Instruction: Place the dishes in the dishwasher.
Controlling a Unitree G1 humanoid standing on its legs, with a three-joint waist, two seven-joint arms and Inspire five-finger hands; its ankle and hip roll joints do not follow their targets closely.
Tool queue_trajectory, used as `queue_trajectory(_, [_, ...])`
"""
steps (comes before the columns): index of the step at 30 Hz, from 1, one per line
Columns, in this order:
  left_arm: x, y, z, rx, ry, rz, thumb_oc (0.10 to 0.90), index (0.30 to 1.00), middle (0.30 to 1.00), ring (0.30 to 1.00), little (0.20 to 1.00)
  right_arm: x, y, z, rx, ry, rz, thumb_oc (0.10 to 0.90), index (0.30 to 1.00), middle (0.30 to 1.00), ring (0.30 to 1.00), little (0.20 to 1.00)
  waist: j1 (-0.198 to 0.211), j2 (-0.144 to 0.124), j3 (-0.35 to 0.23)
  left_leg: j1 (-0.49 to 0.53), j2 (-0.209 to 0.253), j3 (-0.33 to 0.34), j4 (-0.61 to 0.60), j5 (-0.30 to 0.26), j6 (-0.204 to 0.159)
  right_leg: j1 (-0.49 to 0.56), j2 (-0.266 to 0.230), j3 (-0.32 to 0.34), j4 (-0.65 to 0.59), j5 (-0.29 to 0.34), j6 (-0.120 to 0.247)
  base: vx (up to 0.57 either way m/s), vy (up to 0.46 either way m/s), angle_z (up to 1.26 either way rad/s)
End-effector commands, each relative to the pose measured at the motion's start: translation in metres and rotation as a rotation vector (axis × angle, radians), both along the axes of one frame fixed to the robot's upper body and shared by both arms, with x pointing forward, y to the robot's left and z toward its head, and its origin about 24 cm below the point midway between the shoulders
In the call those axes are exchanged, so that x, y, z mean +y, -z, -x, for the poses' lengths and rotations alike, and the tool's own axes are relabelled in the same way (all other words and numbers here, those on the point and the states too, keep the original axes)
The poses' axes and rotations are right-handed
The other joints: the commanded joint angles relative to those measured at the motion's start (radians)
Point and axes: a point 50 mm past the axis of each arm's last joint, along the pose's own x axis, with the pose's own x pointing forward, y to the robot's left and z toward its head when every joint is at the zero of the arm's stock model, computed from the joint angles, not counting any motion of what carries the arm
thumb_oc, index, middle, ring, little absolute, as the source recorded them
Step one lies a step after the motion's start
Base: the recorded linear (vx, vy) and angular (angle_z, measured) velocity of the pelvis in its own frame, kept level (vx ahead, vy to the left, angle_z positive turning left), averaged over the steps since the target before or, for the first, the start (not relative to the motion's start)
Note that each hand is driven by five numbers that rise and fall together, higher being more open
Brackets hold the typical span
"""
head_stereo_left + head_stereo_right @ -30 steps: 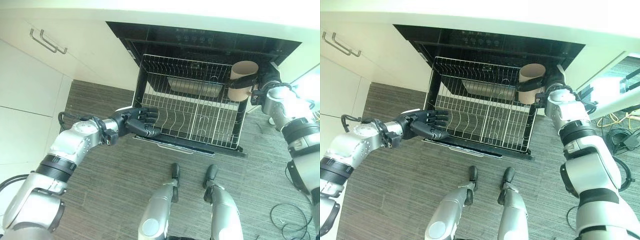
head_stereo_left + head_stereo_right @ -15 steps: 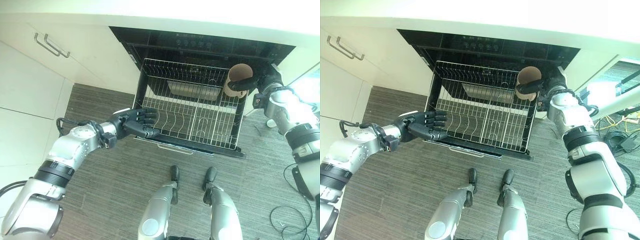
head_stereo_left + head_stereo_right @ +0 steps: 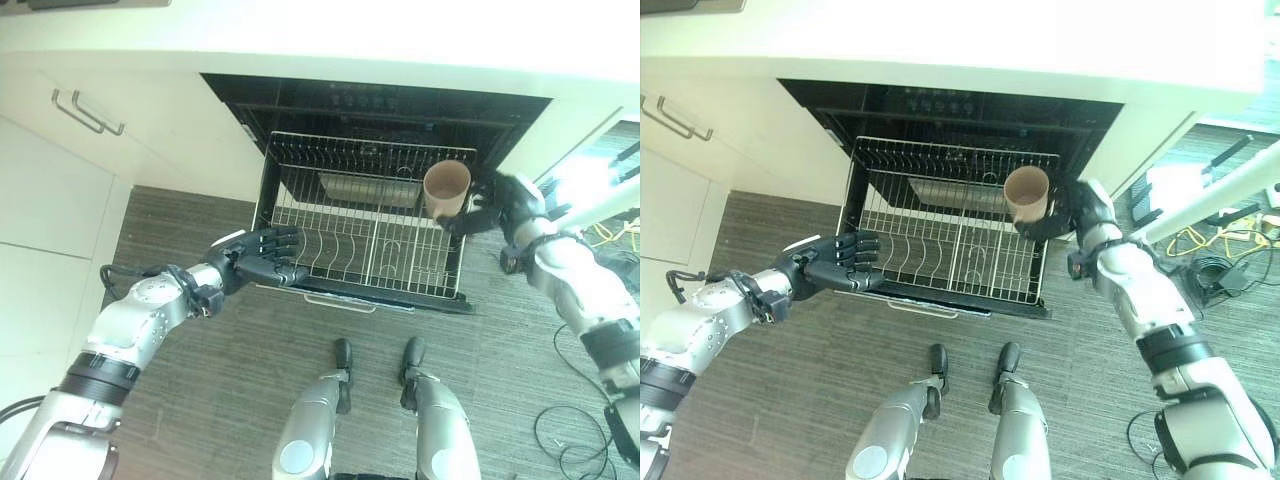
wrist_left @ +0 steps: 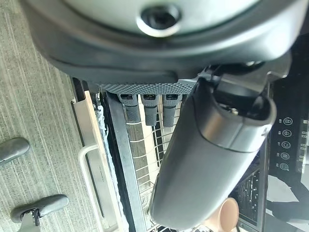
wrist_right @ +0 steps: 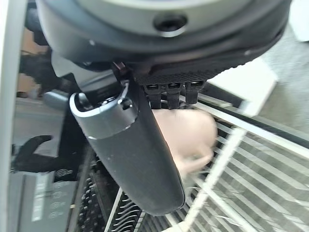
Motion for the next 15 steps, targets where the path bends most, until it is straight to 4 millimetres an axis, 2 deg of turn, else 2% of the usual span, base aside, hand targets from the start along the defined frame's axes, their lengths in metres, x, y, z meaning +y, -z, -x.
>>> queue_trajectory(1, [-0.003,0.007,0.022,-0.049,-0.004,0.042,0.8,0.9,0.9,0.9,0.9,0.008,-0.05,0.006,-0.28,-0.041,-0.013,0.8,0.9,0.9,0.9,0.9,0.008,-0.027,-0.054,0.008,0.035,0.044,0.065,-0.134,-0.035,0.044,-0.051,0.047,0.032,-0.128,0.142,0.11,0.076,-0.05])
queue_trajectory(2, [-0.005,0.0,0.026,-0.139,-0.034,0.077,0.8,0.9,0.9,0.9,0.9,0.003,-0.037,0.02,-0.309,-0.006,-0.043,0.8,0.9,0.9,0.9,0.9,0.001,-0.038,-0.069,0.025,0.033,0.051,0.065,-0.143,-0.03,0.059,-0.055,0.051,0.032,-0.128,0.147,0.11,0.061,-0.1])
queue_trajectory(5, [-0.005,-0.004,0.033,-0.222,-0.083,0.123,0.8,0.9,0.9,0.9,0.9,0.002,-0.027,0.033,-0.326,0.01,-0.088,0.8,0.9,0.9,0.9,0.9,-0.003,-0.054,-0.09,0.055,0.033,0.06,0.065,-0.154,-0.023,0.087,-0.063,0.053,0.032,-0.128,0.153,0.12,0.045,-0.15])
queue_trajectory(6, [-0.005,-0.002,0.04,-0.266,-0.116,0.149,0.8,0.9,0.9,0.9,0.9,-0.001,-0.021,0.043,-0.346,0.039,-0.107,0.8,0.9,0.9,0.9,0.9,-0.003,-0.069,-0.119,0.084,0.028,0.063,0.065,-0.164,-0.016,0.116,-0.068,0.055,0.032,-0.129,0.159,0.16,0.049,-0.08])
queue_trajectory(10, [-0.005,0.0,0.049,-0.303,-0.141,0.169,0.8,0.9,0.9,0.9,0.9,-0.007,-0.014,0.053,-0.341,0.072,-0.113,0.8,0.9,0.9,0.9,0.9,0.003,-0.083,-0.163,0.121,0.022,0.07,0.065,-0.178,-0.005,0.157,-0.08,0.05,0.032,-0.128,0.169,0.11,0.041,-0.02])
queue_trajectory(15, [-0.004,-0.013,0.063,-0.454,-0.179,0.24,0.8,0.9,0.9,0.9,0.9,-0.014,-0.012,0.071,-0.414,0.119,-0.219,0.8,0.9,0.9,0.9,0.9,0.017,-0.099,-0.229,0.154,0.015,0.073,0.065,-0.196,0.01,0.21,-0.094,0.037,0.032,-0.123,0.176,0.08,0.049,-0.02])
